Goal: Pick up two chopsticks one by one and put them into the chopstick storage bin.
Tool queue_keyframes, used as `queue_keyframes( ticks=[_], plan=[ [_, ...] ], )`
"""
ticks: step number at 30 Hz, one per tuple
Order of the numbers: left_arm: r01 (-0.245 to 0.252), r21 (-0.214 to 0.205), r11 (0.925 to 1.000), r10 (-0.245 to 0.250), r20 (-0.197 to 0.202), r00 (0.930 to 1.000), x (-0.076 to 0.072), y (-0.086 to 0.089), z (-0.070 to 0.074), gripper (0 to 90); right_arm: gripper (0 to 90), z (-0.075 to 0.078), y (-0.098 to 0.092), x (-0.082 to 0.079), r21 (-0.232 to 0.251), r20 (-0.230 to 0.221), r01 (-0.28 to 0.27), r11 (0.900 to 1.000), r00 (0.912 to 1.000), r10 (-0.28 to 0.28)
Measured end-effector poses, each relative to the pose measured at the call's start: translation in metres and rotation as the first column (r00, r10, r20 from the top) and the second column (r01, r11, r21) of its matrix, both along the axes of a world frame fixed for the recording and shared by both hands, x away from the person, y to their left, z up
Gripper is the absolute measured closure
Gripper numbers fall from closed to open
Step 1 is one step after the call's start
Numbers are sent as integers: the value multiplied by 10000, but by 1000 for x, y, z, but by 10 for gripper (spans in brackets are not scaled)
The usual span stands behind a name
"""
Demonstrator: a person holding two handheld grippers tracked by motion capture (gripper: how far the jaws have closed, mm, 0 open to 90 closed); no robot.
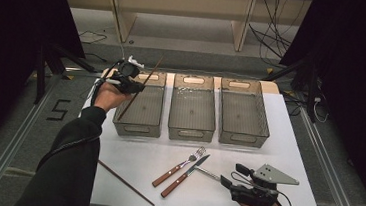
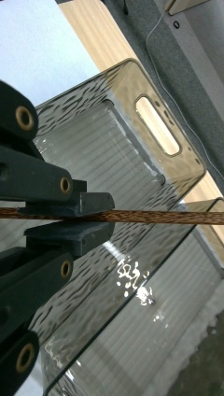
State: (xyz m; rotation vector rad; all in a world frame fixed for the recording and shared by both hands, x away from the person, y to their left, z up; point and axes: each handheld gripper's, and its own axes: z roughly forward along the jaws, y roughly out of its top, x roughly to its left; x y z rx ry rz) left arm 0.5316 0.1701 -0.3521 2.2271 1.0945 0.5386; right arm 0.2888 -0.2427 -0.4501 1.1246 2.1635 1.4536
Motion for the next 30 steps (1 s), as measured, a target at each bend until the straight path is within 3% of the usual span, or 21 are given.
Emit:
queue_keyframes(
  ticks=[8,18,21,24,26,30],
  plan=[
    [-60,202,9998,64,-199,9998,1,0,-15,842,293,0,0,0,15,2,15,10000,10000,-15],
    [-53,645,9979,106,-811,9967,4,-2,-33,835,292,0,0,0,19,-11,10,10000,10000,-10],
    [-269,647,9975,317,-736,9968,4,0,-34,828,293,0,-1,0,38,-5,30,10000,10000,-30],
    [-434,625,9971,483,-783,9958,3,1,-33,678,293,0,0,0,33,1,18,10000,10000,-18],
    [-427,486,9979,465,-801,9957,1,3,-31,644,293,0,0,0,20,-9,13,10000,10000,-13],
    [-293,448,9986,333,-925,9952,-8,5,-25,488,292,0,-1,0,19,-29,39,10000,10000,-38]
  ],
)
